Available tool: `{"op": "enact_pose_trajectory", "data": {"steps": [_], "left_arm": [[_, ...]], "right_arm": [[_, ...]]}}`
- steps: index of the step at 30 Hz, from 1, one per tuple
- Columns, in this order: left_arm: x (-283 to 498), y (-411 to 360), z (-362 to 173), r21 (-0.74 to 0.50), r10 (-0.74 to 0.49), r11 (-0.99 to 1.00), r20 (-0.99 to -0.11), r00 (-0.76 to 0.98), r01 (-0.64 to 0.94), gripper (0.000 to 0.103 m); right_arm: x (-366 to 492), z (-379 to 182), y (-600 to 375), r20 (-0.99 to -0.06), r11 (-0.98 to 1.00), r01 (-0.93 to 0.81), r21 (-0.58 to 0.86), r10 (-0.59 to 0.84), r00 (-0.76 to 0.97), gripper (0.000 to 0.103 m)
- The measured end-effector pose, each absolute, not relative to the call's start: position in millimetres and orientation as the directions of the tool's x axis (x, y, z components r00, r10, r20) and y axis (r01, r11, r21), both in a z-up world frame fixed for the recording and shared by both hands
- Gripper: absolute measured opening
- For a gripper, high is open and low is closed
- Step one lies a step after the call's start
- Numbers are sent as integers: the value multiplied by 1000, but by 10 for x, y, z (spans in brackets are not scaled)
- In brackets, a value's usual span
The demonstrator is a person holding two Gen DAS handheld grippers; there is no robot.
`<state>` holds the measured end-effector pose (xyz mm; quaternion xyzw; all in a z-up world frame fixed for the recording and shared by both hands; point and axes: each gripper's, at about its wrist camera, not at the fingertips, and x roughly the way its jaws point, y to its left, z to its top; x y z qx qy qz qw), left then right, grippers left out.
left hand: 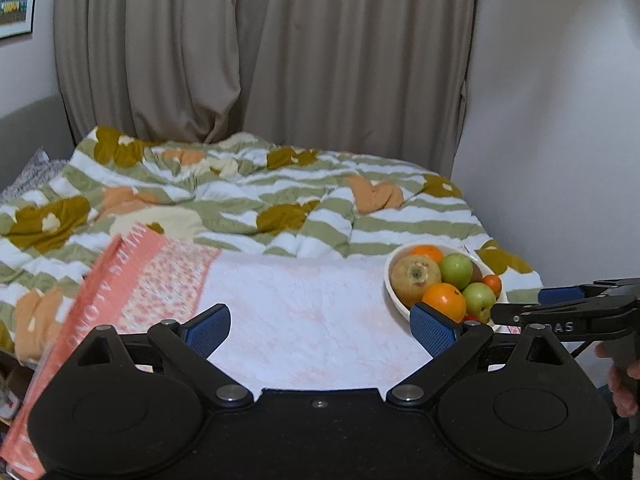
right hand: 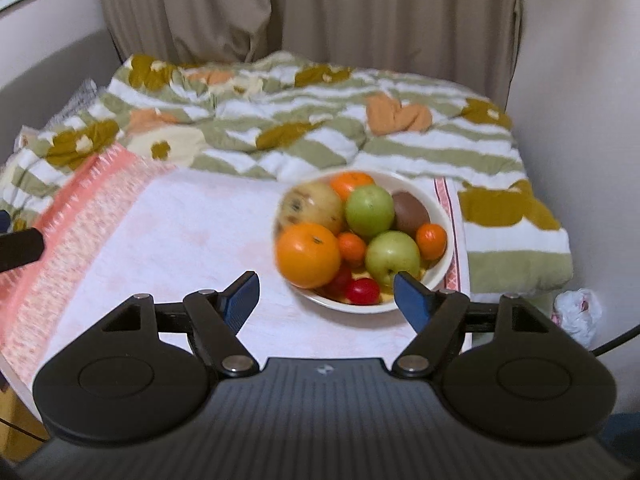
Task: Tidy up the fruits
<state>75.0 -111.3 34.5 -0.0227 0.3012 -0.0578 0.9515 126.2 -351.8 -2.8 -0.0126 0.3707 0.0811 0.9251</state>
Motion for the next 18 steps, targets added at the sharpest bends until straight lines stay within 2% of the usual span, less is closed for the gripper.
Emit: {"op": "enact_pose_trajectory", "data": {"steps": [2,6,13,18], "left_arm": [[649,-1013,449,-82,-133,991,-553,822,105,99],[479,-829,585,-81,-127,992,-546,828,99,99],[174,-568,719,-42,-98,995,-533,840,90,103],[34,-499,713,-13,-83,996,-541,837,90,103]], "right_arm": [[1117,114,-3402,-668,988,-148,39,135,732,92],[783,393,-3178,-620,992,-114,46,118,776,103],[267,674,-2881,-576,997,-70,26,72,814,103],[24,686,-2785,-587,999,-45,15,45,808,103]]}}
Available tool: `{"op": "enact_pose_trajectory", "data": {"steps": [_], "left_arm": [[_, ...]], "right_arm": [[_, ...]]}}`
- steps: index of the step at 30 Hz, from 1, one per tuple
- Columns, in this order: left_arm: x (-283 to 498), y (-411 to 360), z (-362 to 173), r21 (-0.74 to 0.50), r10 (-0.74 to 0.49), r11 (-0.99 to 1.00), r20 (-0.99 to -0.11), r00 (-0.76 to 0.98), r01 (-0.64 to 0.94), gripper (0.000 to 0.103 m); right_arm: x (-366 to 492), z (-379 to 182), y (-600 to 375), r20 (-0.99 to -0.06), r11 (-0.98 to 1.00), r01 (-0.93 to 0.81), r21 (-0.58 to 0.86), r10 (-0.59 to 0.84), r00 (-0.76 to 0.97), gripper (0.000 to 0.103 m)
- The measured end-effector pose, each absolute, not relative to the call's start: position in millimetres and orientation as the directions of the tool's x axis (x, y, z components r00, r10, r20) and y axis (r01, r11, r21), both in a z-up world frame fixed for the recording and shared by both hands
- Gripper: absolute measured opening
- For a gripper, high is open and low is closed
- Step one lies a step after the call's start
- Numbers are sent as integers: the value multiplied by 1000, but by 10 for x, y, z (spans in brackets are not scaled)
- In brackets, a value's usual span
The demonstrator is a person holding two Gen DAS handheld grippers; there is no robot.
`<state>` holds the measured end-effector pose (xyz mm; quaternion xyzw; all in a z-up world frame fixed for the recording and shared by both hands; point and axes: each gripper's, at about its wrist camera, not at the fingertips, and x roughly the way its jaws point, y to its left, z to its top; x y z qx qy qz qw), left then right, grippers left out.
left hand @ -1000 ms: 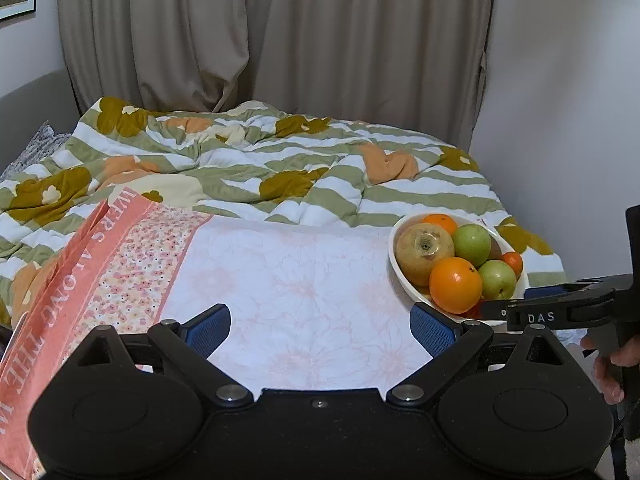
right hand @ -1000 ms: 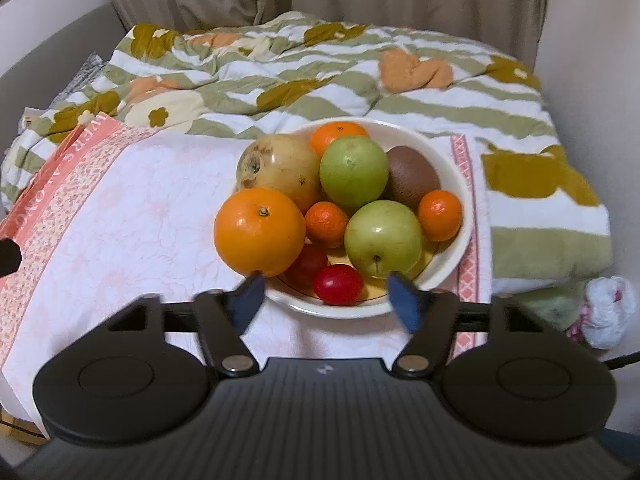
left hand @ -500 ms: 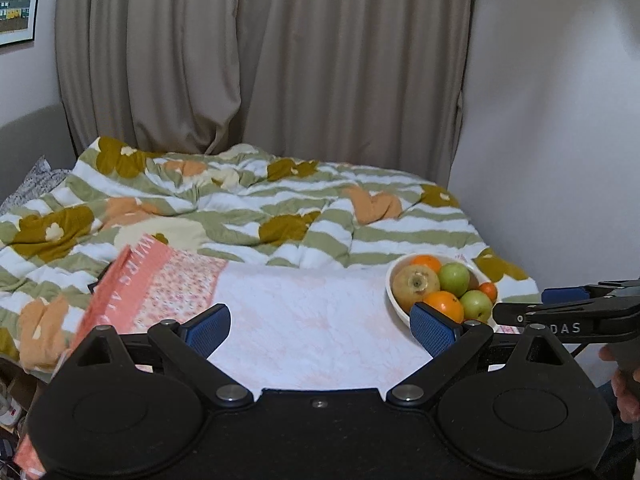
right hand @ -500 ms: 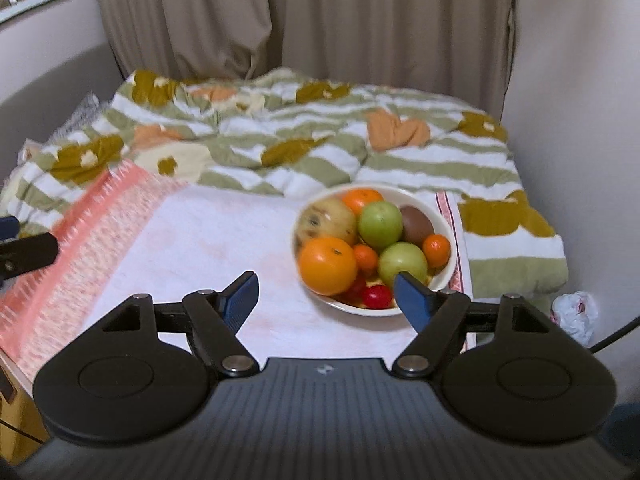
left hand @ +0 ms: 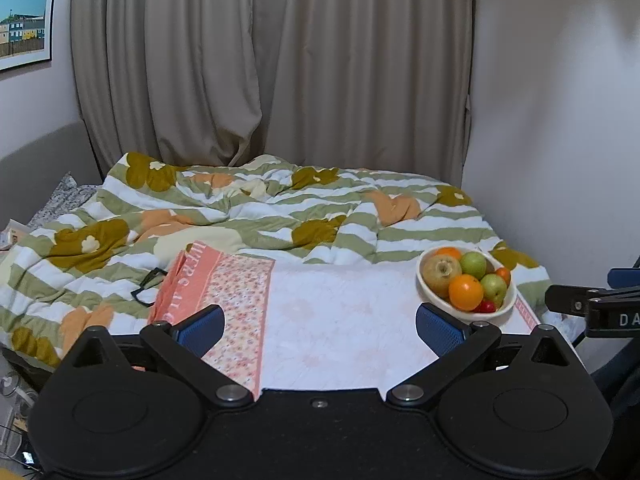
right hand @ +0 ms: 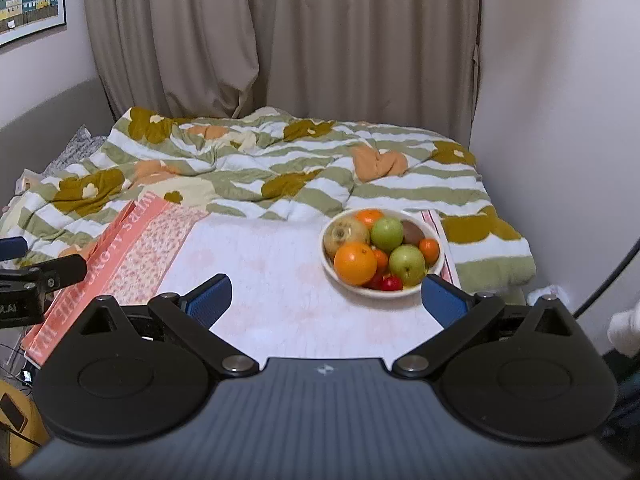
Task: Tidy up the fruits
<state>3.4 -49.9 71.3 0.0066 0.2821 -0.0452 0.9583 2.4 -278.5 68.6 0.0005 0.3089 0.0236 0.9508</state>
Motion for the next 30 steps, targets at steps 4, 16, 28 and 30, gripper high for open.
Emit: {"op": "enact_pose_trajectory", "data": {"steps": [4,16,28,30], "left_arm": [[-70,-481,696,-19,-90,995,-540,837,95,103],[-174,-486,689,2,-88,994,-539,837,106,103],[-215,-545,672,30,-88,992,-537,839,123,103],[-227,-553,678,37,-85,992,-537,840,124,103]], "right_arm": [[-99,631,-2748,-600,999,-39,13,39,799,103],[-217,587,-2743,-613,1000,-13,20,23,790,103],[-265,554,-2789,-621,1000,-3,30,20,784,103],[-273,548,-2796,-618,999,0,32,19,786,103]]}}
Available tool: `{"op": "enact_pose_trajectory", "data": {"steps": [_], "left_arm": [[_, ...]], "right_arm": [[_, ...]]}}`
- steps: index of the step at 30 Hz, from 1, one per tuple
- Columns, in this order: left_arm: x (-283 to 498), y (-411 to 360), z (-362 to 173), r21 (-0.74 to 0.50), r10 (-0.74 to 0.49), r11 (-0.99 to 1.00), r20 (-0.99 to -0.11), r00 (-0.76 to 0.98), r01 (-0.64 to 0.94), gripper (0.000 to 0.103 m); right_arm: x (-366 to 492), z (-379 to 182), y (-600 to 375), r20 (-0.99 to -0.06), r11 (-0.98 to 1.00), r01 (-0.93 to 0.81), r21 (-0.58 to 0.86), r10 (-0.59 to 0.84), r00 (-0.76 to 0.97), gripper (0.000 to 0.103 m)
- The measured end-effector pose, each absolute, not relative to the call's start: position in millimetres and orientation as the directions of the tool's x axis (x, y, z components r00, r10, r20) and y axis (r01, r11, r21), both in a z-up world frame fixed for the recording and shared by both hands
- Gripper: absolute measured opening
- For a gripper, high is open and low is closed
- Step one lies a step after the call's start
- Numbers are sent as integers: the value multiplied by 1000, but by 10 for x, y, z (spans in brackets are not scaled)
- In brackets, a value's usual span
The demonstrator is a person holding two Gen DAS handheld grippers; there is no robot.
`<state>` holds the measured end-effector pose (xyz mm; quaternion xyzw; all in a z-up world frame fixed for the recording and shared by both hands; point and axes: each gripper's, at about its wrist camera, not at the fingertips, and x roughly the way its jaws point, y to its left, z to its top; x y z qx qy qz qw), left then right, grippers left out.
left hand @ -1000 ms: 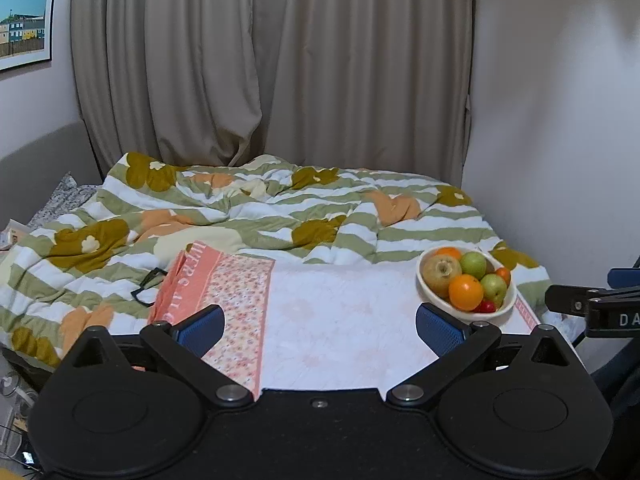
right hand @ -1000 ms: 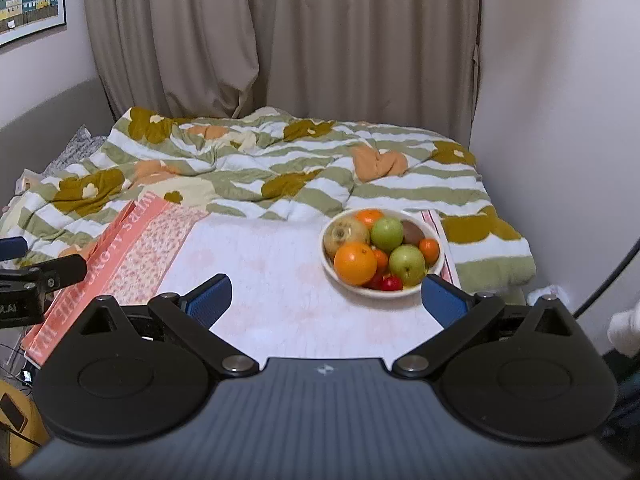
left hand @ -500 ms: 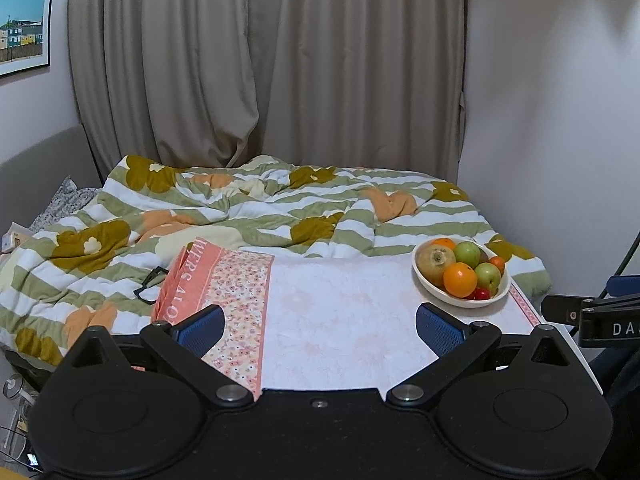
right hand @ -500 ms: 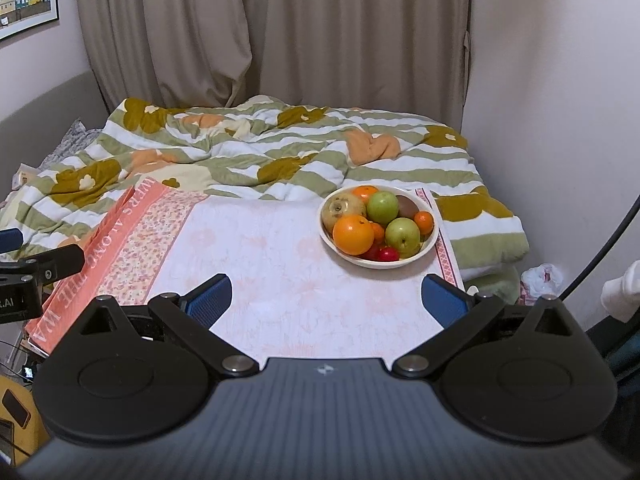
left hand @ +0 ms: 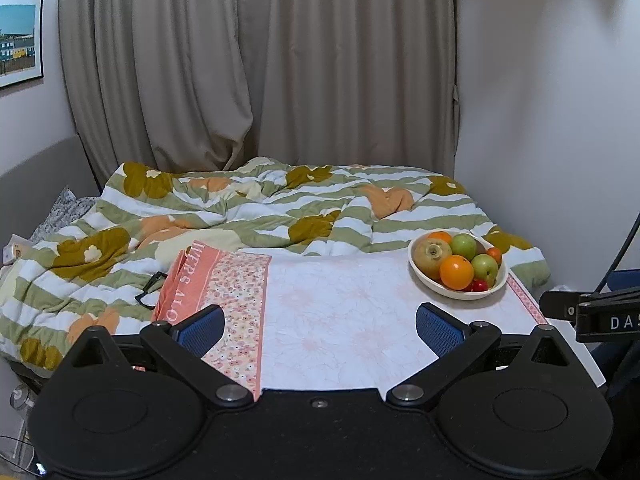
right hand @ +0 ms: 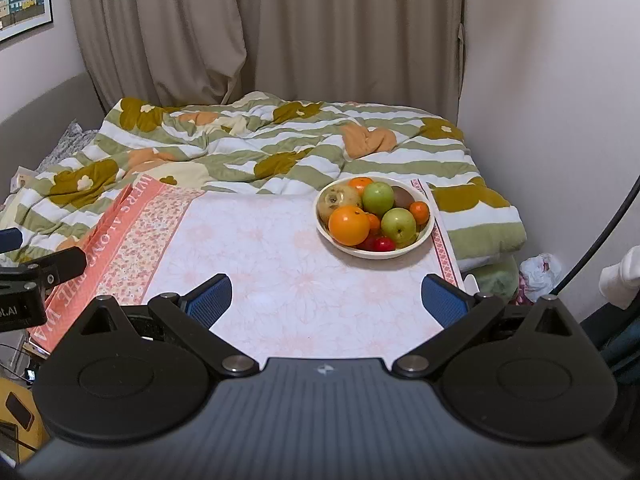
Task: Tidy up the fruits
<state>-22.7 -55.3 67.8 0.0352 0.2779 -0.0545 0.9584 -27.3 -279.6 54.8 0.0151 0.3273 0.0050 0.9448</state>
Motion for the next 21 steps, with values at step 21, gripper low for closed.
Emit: {"op": "enact_pose_trajectory", "data": {"steps": [21], "left_arm": [[-238,-549,673,42,-76,993,-521,850,114,103]], "right_arm": [[-252,524,-2793,-635,999,-2,40,27,772,103]]}}
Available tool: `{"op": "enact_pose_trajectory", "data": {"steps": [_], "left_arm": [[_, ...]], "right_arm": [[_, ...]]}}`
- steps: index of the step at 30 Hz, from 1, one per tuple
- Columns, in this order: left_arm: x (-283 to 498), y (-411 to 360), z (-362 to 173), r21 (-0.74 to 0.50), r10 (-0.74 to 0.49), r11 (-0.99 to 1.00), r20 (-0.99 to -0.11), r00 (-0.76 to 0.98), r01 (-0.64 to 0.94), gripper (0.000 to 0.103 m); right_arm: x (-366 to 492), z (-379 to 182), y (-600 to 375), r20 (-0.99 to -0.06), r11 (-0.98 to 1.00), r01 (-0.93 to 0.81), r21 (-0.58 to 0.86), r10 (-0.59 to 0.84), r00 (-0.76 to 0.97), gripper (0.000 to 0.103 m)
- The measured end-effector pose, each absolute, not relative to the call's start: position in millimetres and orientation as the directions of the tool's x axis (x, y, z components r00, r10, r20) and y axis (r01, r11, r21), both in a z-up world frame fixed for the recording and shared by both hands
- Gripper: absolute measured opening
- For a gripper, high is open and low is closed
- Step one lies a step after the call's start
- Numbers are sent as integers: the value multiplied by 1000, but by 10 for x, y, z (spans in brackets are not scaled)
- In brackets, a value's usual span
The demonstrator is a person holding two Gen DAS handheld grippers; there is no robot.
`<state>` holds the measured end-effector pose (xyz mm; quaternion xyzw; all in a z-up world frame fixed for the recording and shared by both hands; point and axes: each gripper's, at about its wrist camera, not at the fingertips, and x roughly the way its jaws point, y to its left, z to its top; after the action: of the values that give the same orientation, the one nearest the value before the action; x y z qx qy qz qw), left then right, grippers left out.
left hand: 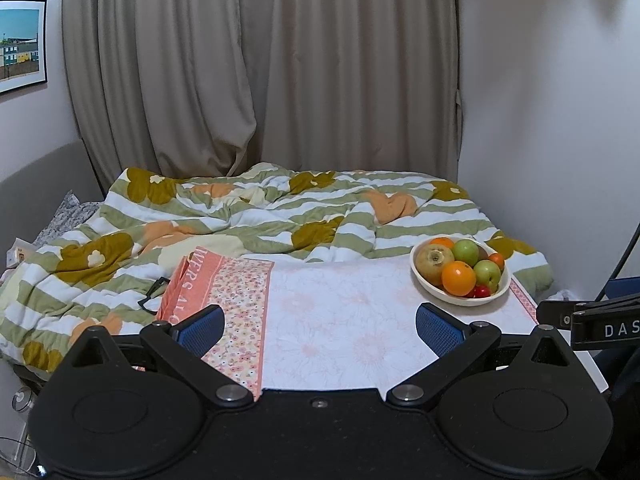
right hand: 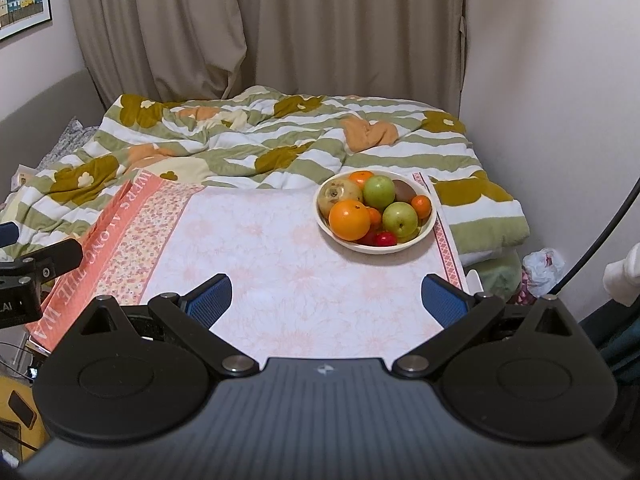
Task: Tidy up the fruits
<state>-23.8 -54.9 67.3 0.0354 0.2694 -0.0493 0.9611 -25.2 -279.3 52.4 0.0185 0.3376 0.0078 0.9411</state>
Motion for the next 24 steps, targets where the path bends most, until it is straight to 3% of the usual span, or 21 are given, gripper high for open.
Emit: {"op": "enact_pose_trajectory", "data": {"steps": [24], "left_arm": [[-122,-540,627,46,-35,997,-529,848,69,103]], "right_arm": [[-191,482,-2748,-644,999,-11,49,40,764,103]]}}
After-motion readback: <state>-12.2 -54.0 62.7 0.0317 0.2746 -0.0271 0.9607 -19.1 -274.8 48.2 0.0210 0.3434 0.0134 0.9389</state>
